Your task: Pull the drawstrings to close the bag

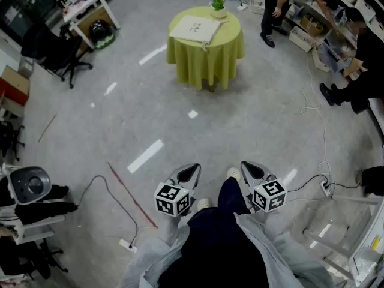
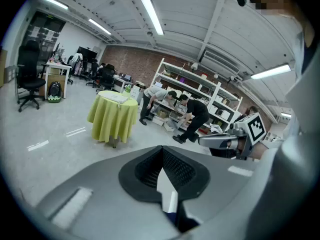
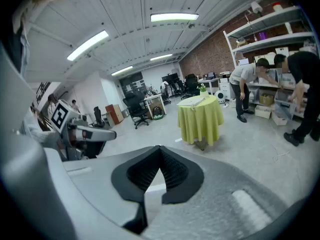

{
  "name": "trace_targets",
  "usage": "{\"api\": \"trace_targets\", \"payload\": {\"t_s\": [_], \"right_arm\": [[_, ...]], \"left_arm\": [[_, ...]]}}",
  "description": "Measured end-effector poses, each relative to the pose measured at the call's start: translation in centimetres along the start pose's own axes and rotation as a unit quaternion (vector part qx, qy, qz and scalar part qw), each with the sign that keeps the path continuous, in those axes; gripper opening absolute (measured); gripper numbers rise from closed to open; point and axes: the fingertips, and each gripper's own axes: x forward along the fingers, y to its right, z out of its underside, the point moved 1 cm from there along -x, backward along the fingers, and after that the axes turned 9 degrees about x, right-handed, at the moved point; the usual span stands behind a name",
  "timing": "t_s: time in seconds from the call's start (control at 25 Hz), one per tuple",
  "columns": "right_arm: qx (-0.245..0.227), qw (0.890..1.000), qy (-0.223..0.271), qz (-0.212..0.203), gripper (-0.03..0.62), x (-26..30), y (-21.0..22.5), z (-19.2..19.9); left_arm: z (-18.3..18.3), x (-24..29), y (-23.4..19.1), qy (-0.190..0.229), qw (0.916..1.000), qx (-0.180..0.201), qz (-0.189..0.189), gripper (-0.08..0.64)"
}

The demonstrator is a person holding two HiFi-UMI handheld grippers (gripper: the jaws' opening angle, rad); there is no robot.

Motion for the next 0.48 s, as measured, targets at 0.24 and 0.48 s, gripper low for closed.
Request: {"api": "trace_targets", "payload": {"t_s": [0.24, 0.48], "right_arm": [[0.008, 0.999, 0.046, -0.023, 0.002, -3.3, -0.7, -1.6], [-0.017, 0.997, 0.07, -0.02, 0.002, -6.7, -0.6, -3.6]], "left_arm": [[-0.5, -2.0, 2.2, 0.037, 0.999, 0.018, 0.019, 0.018], [-4.7, -3.9, 3.3, 0.117, 0.9903, 0.067, -0.035, 0.018]]}}
